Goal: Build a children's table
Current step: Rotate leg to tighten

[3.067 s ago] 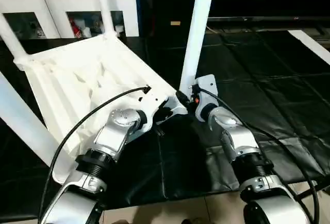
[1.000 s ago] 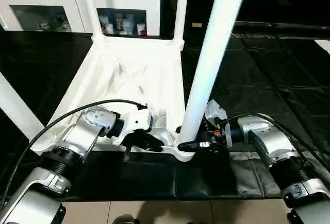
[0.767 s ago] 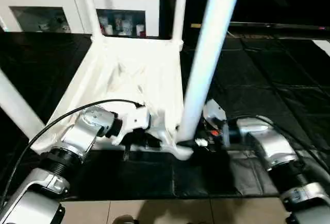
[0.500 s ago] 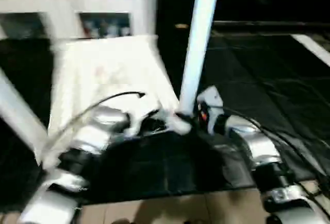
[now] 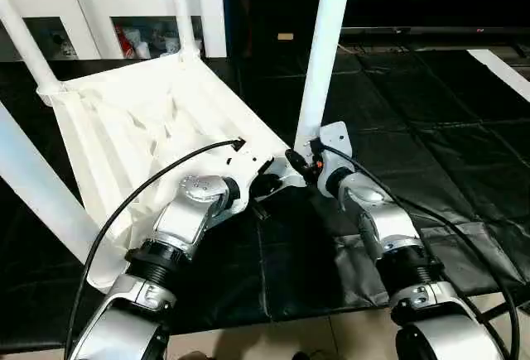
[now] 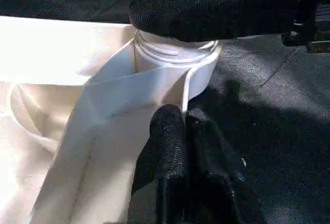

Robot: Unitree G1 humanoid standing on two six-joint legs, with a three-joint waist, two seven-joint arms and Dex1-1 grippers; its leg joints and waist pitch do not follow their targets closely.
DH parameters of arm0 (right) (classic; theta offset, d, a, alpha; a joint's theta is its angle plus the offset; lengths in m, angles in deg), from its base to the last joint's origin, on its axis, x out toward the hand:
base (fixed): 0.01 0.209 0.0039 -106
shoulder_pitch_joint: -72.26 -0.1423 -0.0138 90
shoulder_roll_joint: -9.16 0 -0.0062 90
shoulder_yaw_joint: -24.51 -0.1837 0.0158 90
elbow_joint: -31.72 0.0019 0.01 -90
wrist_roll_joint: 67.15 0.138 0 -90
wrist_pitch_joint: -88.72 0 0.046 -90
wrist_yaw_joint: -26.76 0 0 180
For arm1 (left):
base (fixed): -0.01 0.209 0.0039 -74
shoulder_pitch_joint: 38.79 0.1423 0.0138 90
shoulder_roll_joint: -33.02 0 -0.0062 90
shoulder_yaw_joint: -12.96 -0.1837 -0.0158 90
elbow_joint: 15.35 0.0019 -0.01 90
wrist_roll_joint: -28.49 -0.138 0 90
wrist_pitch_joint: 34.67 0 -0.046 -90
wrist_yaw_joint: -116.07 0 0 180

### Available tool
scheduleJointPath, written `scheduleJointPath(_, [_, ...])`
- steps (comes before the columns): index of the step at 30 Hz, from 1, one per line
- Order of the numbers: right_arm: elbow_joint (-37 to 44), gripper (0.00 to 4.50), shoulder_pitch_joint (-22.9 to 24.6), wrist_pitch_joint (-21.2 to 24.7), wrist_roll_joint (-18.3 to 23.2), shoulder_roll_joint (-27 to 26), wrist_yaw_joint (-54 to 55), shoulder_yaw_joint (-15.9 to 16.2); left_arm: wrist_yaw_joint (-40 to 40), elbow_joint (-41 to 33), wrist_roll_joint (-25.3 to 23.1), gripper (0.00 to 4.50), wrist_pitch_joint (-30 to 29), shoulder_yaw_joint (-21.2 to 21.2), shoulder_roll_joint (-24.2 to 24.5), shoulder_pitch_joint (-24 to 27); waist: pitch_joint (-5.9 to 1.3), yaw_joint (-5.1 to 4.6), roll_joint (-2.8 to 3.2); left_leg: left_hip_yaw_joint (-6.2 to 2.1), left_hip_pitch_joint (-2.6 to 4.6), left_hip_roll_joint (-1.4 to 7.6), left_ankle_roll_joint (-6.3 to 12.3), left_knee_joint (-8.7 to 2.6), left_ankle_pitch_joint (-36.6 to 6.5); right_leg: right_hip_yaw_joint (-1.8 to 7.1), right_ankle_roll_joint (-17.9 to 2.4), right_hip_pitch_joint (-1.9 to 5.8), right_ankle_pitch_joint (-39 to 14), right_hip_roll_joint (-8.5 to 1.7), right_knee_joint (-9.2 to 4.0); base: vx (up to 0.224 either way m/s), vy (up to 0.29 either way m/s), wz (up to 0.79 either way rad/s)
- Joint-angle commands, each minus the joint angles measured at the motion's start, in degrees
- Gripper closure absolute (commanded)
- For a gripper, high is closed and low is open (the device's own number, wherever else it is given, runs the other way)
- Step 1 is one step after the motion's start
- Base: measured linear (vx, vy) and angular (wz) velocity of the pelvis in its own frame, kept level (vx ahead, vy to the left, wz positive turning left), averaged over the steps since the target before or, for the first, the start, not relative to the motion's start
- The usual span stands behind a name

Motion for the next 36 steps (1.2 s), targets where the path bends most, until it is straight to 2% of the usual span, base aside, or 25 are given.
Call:
scheduleJointPath(1, [-0.8,1.84,1.9,1.4,2.5,-2.2,-2.9,1.1,-1.8,-2.4,-0.3,4.50,-0.3,0.9,0.4,-1.8,-4.28,0.40,0.28,-0.63,0.35,2.01,2.53,-3.60,-9.9,3.24,-9.8,3.63,-14.0,-4.69,-4.11,0.000,0.000,0.00])
scheduleJointPath(4, [0.2,1.62,2.6,0.4,3.0,-0.7,-4.8,0.8,-0.3,-2.0,-0.8,4.50,-0.2,-0.1,2.0,-1.5,-4.30,0.37,0.12,-0.67,0.24,1.99,2.72,-3.61,-9.6,3.19,-9.8,3.73,-13.5,-4.68,-4.07,0.000,0.000,0.00])
scheduleJointPath(5, [1.0,1.62,3.0,0.0,3.5,0.4,-6.7,0.7,0.9,-1.7,-1.0,4.50,0.1,-0.7,2.9,-1.4,-4.29,0.35,0.18,-0.64,0.22,1.97,2.78,-3.58,-9.5,3.22,-9.8,3.73,-13.5,-4.68,-4.07,0.000,0.000,0.00])
scheduleJointPath(6, [1.7,1.41,3.5,-0.4,3.9,1.4,-8.5,0.7,1.8,-1.5,-1.2,4.50,0.4,-1.1,3.6,-1.3,-4.25,0.39,0.21,-0.63,0.25,1.94,2.97,-3.57,-9.9,3.17,-9.6,3.73,-14.1,-4.67,-4.24,0.000,0.000,0.00])
scheduleJointPath(10, [5.5,1.24,5.7,-0.9,6.2,7.1,-18.5,0.7,7.3,0.3,-1.5,4.50,3.9,-2.7,7.0,-1.3,-4.23,0.37,0.27,-0.59,0.18,1.94,3.45,-3.47,-9.9,3.16,-9.7,3.76,-14.3,-4.59,-4.26,0.000,0.000,0.00])
scheduleJointPath(11, [5.5,1.09,5.7,-0.9,6.2,7.1,-18.5,0.7,7.3,0.3,-1.5,4.50,3.9,-2.7,7.0,-1.3,-4.19,0.48,0.21,-0.55,0.29,1.91,3.59,-3.44,-10.2,3.14,-9.5,3.73,-14.9,-4.57,-4.48,0.000,0.000,0.00])
scheduleJointPath(12, [8.1,1.00,7.2,-0.8,7.8,11.0,-25.3,1.2,12.0,1.2,-1.1,4.50,7.0,-3.8,9.2,-1.1,-4.19,0.63,0.33,-0.57,0.36,1.94,3.74,-3.43,-10.4,3.19,-9.4,3.72,-15.1,-4.60,-4.48,0.000,0.000,0.00])
scheduleJointPath(14, [9.2,0.90,7.7,-0.6,8.7,12.6,-28.3,1.1,14.2,1.6,-1.0,4.50,8.6,-4.4,10.3,-1.0,-4.23,0.78,0.15,-0.62,0.19,2.00,4.10,-3.46,-10.1,3.21,-8.9,3.86,-14.8,-4.55,-4.33,0.000,0.000,0.00])
scheduleJointPath(18, [11.5,0.55,8.6,-0.4,11.2,17.9,-37.7,1.1,23.6,3.3,0.5,4.50,15.5,-6.4,13.9,-0.7,-4.07,1.15,0.19,-0.55,0.52,1.96,4.02,-3.44,-11.6,3.08,-8.6,3.53,-18.3,-4.63,-4.82,0.000,0.000,0.00])
scheduleJointPath(19, [11.5,0.55,8.6,-0.4,11.2,17.9,-37.7,1.1,23.6,3.3,0.5,4.50,15.5,-6.4,13.9,-0.7,-4.11,1.25,0.22,-0.57,0.56,2.10,3.77,-3.44,-11.6,3.14,-8.8,3.51,-18.2,-4.65,-4.70,0.000,0.000,0.00])
scheduleJointPath(22, [13.4,0.30,8.9,1.1,12.9,21.9,-46.8,3.6,31.1,3.9,1.4,4.50,20.1,-8.0,16.2,-0.7,-4.13,1.89,0.34,-0.55,0.67,2.27,3.68,-3.54,-11.5,3.07,-9.5,3.52,-17.1,-4.52,-4.50,0.000,0.000,0.00])
scheduleJointPath(23, [13.6,0.30,8.8,1.3,12.9,22.5,-48.3,4.4,32.0,4.3,1.4,4.50,20.7,-8.3,16.4,-0.8,-4.18,2.27,0.40,-0.43,0.82,2.49,3.74,-3.52,-11.2,3.15,-9.9,3.39,-16.0,-4.50,-4.31,0.000,0.000,0.00])
scheduleJointPath(24, [13.2,0.10,8.2,1.0,12.2,23.2,-50.0,5.8,34.3,4.4,1.5,4.50,21.4,-9.0,16.8,-1.0,-4.21,2.75,0.33,-0.35,0.80,2.48,3.83,-3.47,-10.8,3.10,-10.1,3.39,-15.5,-4.51,-4.22,0.000,0.000,0.00])
scheduleJointPath(25, [13.2,0.04,8.2,1.0,12.2,23.2,-50.0,5.8,34.3,4.4,1.5,4.50,21.4,-9.0,16.8,-1.0,-4.21,2.75,0.33,-0.35,0.80,2.48,3.83,-3.47,-10.8,3.10,-10.1,3.39,-15.5,-4.51,-4.22,0.000,0.000,0.00])
scheduleJointPath(26, [11.5,0.04,6.9,-0.2,10.7,23.4,-51.3,7.3,37.4,4.3,1.9,4.50,22.3,-10.0,17.4,-1.1,-4.27,3.51,0.33,-0.36,0.87,2.55,3.31,-3.51,-10.8,3.08,-10.2,3.25,-15.9,-4.77,-4.11,0.000,0.000,0.00])
scheduleJointPath(27, [10.7,0.04,6.3,-0.7,10.2,23.3,-51.5,7.7,38.4,4.1,1.9,4.50,22.6,-10.4,17.6,-1.1,-4.26,3.53,0.18,-0.35,0.84,2.57,3.13,-3.57,-10.8,3.09,-10.2,3.26,-16.0,-4.76,-4.10,0.000,0.000,0.00])
scheduleJointPath(31, [7.1,0.04,3.8,-2.4,9.1,22.7,-53.4,8.8,41.5,2.5,1.8,4.50,23.6,-11.8,18.4,-0.8,-4.20,4.04,0.17,-0.31,1.01,2.63,2.31,-3.58,-11.1,3.16,-10.2,3.10,-16.8,-4.93,-4.07,0.000,0.000,0.00])
scheduleJointPath(32, [6.4,0.04,2.9,-2.2,9.1,22.4,-55.0,9.4,42.9,1.5,2.0,4.50,23.5,-12.3,18.9,-0.6,-4.27,4.25,-0.07,-0.28,1.11,2.73,2.24,-3.59,-11.2,3.16,-10.2,3.10,-16.9,-4.96,-3.98,0.000,0.000,0.00])
scheduleJointPath(36, [6.4,0.20,2.3,-1.5,9.5,22.3,-57.1,10.9,43.9,1.6,2.2,4.50,24.3,-12.2,18.9,-0.7,-4.26,4.42,-0.06,-0.28,1.03,2.75,2.45,-3.64,-10.8,3.09,-10.0,3.12,-16.5,-4.98,-3.87,0.000,0.000,0.00])
